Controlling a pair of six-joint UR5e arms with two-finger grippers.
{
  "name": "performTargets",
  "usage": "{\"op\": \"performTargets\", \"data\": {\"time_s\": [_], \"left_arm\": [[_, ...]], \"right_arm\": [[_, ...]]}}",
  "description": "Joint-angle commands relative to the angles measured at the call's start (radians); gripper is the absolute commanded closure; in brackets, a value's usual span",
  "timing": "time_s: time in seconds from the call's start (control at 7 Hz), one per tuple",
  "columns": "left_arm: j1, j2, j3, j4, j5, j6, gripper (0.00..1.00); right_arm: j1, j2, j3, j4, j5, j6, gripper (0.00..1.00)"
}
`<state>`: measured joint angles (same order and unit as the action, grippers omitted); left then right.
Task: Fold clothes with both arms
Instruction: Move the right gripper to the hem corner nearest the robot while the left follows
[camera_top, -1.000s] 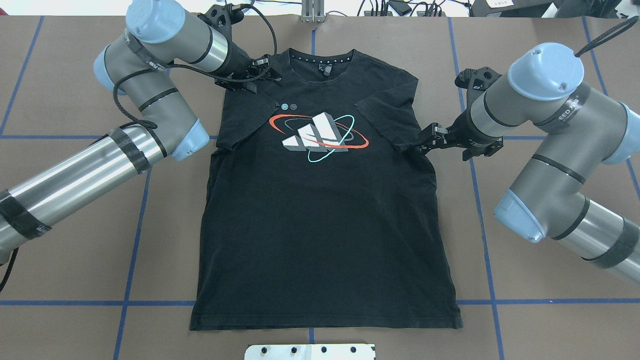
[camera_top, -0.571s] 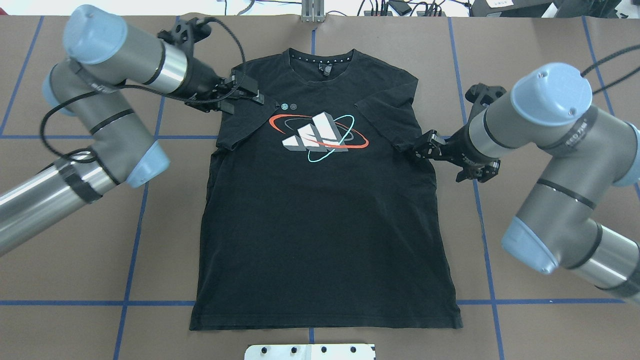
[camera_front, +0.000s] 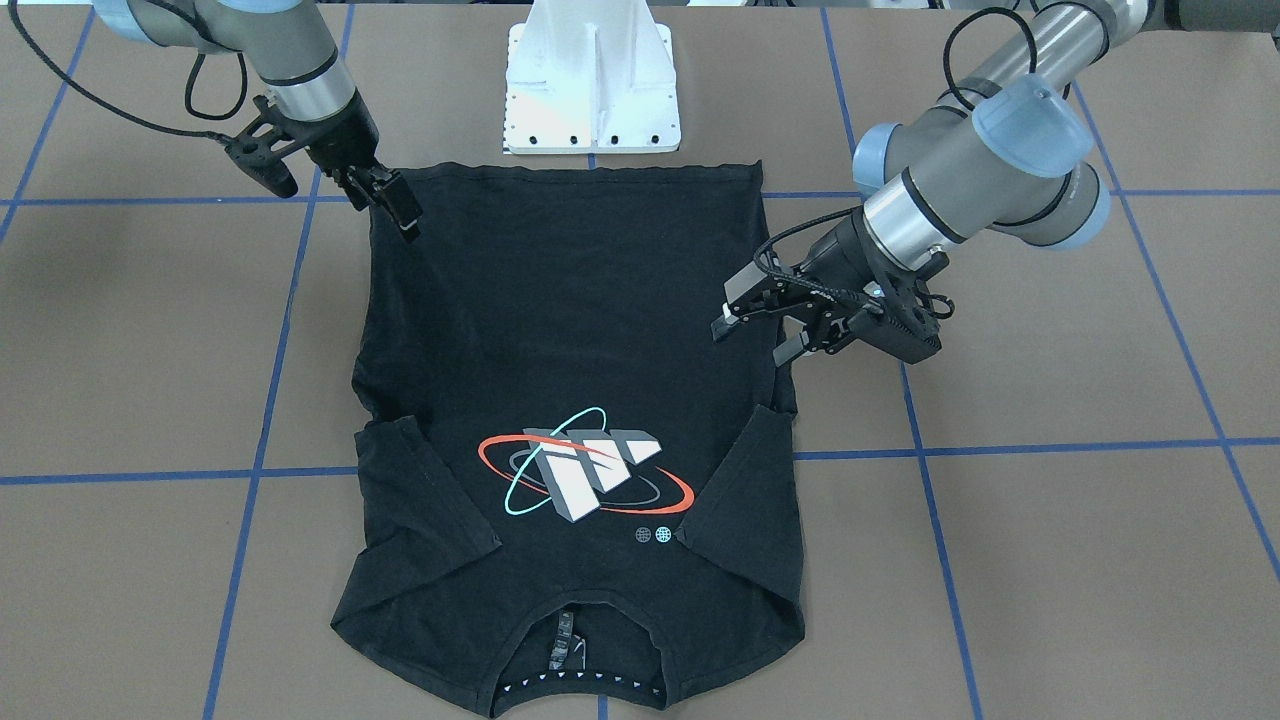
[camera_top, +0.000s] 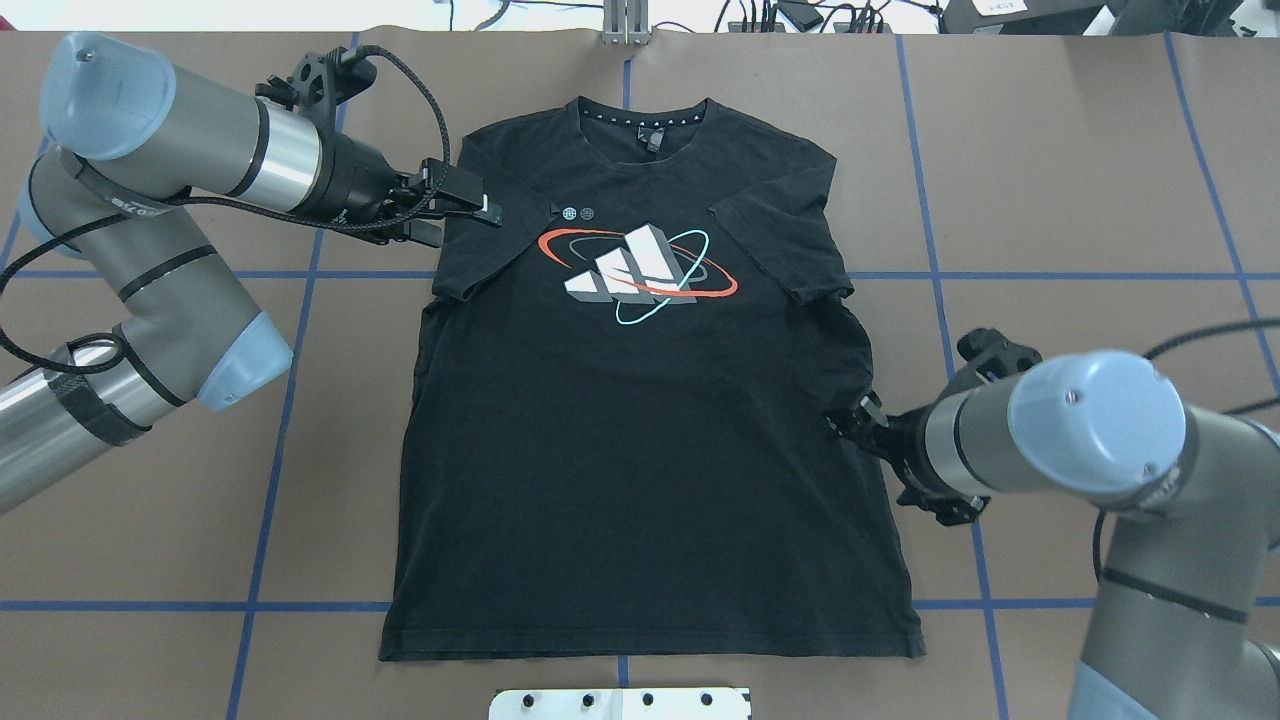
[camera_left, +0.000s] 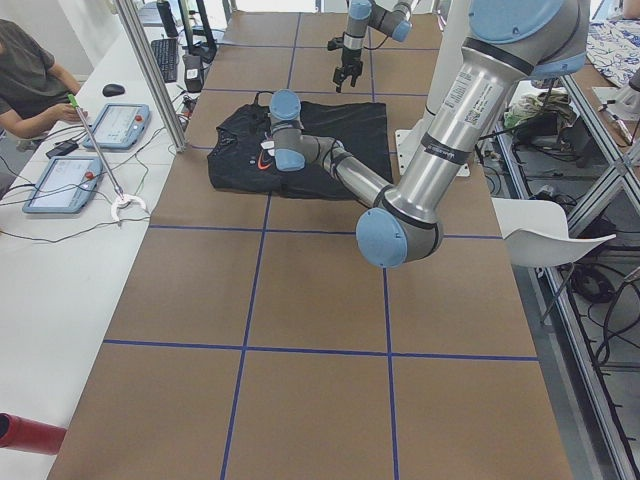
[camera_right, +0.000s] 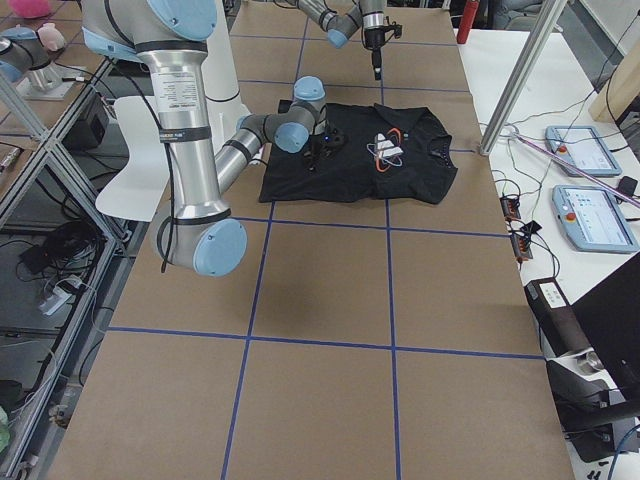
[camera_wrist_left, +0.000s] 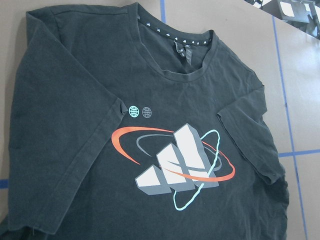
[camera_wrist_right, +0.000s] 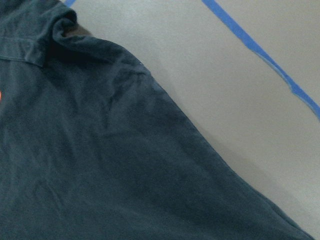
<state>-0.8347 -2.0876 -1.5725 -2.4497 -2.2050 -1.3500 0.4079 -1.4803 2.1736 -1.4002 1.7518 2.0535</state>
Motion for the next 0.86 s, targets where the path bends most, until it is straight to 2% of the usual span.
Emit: {"op": "performTargets", "data": {"time_s": [0.0, 0.43, 0.71], "left_arm": [[0.005, -0.002, -0.010, 0.000, 0.001, -0.001, 0.09], [0.013, 0.000, -0.012, 0.000, 0.021, 0.000, 0.08], [0.013, 0.000, -0.012, 0.000, 0.021, 0.000, 0.08]], "right_arm": [[-0.108, -0.124, 0.052, 0.003, -0.048, 0.078, 0.03], [-0.245, -0.150, 0.043, 0.016, -0.116, 0.109, 0.11], [-0.294, -0.149, -0.036, 0.094, -0.133, 0.113, 0.11]]}}
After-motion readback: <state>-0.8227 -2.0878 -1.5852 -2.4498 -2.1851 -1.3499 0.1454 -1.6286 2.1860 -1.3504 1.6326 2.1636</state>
